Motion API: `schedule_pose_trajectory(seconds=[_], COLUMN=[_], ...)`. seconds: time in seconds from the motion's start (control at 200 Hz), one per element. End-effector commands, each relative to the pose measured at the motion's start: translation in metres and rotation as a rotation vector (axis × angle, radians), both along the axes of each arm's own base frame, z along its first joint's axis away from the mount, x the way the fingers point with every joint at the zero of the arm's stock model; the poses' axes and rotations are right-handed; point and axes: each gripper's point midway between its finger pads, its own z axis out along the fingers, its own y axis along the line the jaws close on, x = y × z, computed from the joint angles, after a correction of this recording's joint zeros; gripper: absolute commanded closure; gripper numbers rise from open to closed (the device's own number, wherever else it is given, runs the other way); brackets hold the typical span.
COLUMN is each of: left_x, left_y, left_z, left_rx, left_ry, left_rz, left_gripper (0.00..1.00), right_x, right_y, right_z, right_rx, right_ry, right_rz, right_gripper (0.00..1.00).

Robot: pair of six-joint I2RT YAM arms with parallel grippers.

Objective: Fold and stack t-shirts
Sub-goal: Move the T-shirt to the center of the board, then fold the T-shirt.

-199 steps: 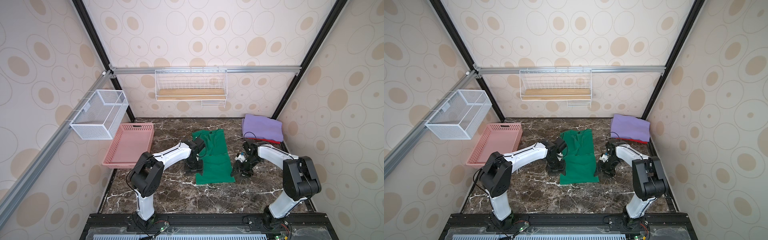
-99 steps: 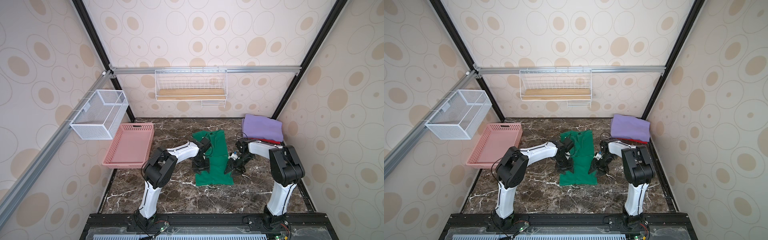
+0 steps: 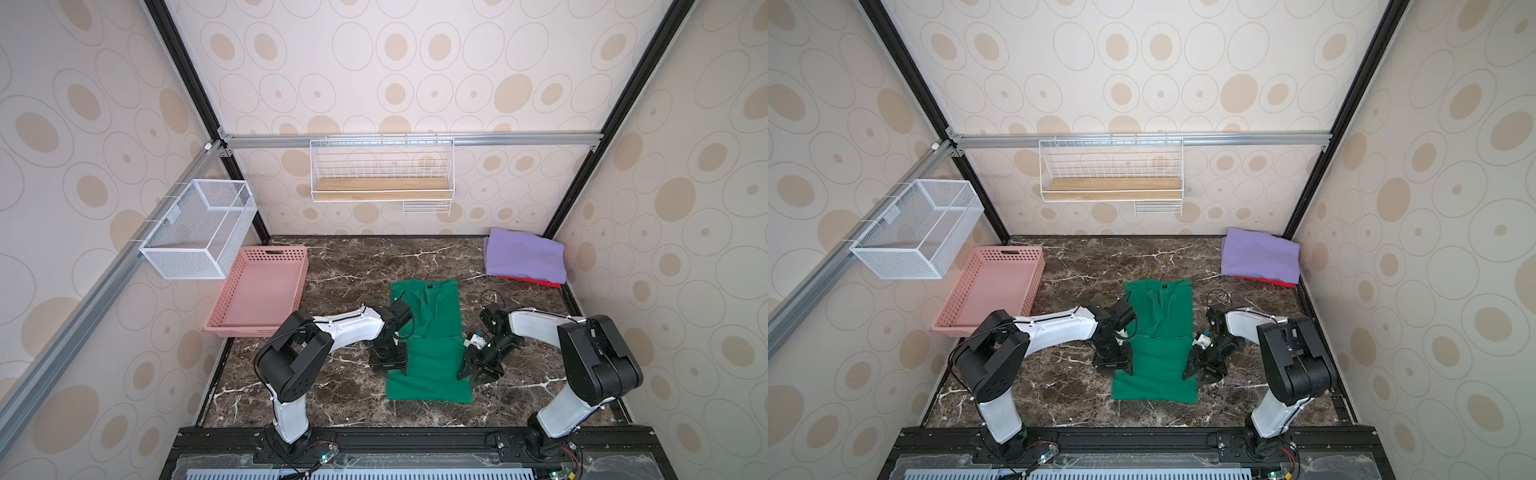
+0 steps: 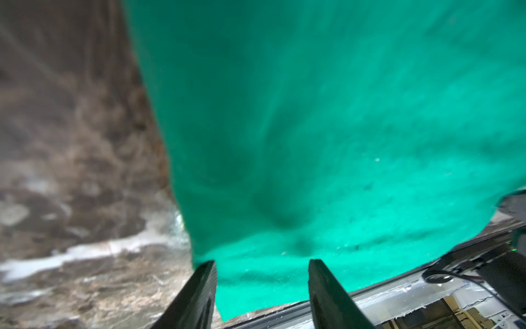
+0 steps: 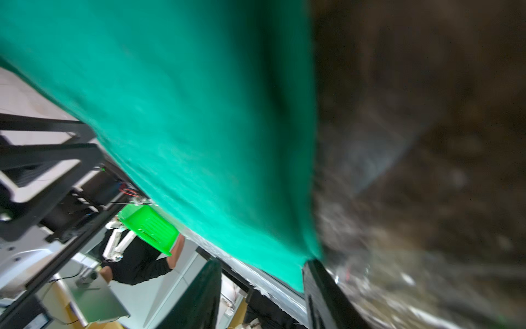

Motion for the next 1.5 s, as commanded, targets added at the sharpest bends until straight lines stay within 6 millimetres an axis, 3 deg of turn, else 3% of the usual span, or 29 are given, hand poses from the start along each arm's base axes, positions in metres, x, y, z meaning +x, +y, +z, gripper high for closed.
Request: schedule_pose_trajectory(seconds=[0.0,0.115,0.205,0.451,0.911,1.217,1.497], left_x=[-0.009,0.004,0.000,-0.029,-0.050,-0.054,-0.054], left_y=[0.012,0.012,0.015,0.043,0.059,0.066,0.074], left_z=[0.018,0.059,0.073,0.060,0.052,0.057,0.069], left_rx=[0.051,0.035,0.026,0.076,0.090,0.109,0.138], left_ry=[0.004,-0.095,-0.100,-0.049,-0.002,0.004,-0.007], left_rz=[0.016,-0.009,-0.014,-0.042,-0.073,-0.121,-0.181], left_gripper=[0.45,0.44,0.44,0.44,0.44,0.44,0.44], right_x=[-0.013,-0.018,-0.026,-0.042,-0.056,-0.050,-0.050], right_y=[-0.019,-0.025,-0.028,-0.022,0.003,0.016,0.010], right_z=[0.014,0.038,0.043,0.023,-0.018,-0.042,-0.049], right_rx=[-0.077,-0.090,-0.093,-0.068,-0.069,-0.083,-0.123], right_ry=[-0.032,-0.091,-0.094,-0.021,0.008,0.012,0.006], right_rz=[0.032,0.017,0.009,-0.041,-0.111,-0.117,-0.105], right_gripper=[0.46,0.45,0.45,0.45,0.45,0.47,0.47])
